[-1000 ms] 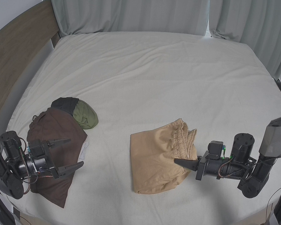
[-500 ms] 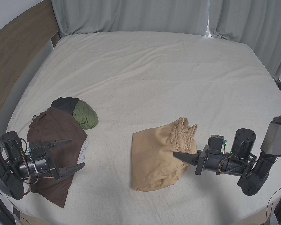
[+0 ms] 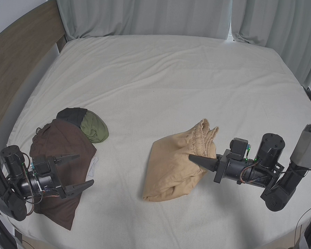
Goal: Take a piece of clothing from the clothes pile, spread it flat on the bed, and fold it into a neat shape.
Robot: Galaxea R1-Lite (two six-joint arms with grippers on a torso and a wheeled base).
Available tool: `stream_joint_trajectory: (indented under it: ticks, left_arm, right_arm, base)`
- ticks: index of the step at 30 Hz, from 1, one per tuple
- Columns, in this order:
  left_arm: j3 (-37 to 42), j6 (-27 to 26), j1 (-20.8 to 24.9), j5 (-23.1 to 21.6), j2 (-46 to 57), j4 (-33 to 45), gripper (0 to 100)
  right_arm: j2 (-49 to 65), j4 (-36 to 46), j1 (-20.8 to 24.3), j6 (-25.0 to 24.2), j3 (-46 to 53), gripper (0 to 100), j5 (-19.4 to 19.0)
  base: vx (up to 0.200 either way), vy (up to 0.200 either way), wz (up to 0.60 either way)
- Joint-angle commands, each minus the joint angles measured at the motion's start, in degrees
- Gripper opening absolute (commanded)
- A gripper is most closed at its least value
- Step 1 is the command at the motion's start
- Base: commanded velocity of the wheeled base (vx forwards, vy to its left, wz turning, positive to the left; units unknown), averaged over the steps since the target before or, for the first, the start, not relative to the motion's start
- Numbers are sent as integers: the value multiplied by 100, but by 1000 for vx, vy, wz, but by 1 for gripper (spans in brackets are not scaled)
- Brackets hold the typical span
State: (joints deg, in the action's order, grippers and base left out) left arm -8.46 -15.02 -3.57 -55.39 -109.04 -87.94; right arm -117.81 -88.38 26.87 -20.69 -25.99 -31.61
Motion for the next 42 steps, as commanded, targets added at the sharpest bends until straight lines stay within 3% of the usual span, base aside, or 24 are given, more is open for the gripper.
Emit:
stream_joint_trajectory:
  ticks: [1,12,31,42]
  left_arm:
    - [2,-1,-3,2,-20,-4,100]
    - [11,-1,23,2,-20,-4,100]
    - [20,-1,32,2,-29,-4,100]
    - [20,-1,32,2,-47,-4,100]
  right_arm:
    - [48,-4,29,-85,-196,0,6]
    - [39,5,73,-234,-539,0,32]
    - [-163,14,-33,-972,-1699,0,58]
    - [-699,23,-182,-1016,-2428,0,50]
  base:
    - [0,0,0]
    - [0,0,0]
    - [0,0,0]
    - [0,0,0]
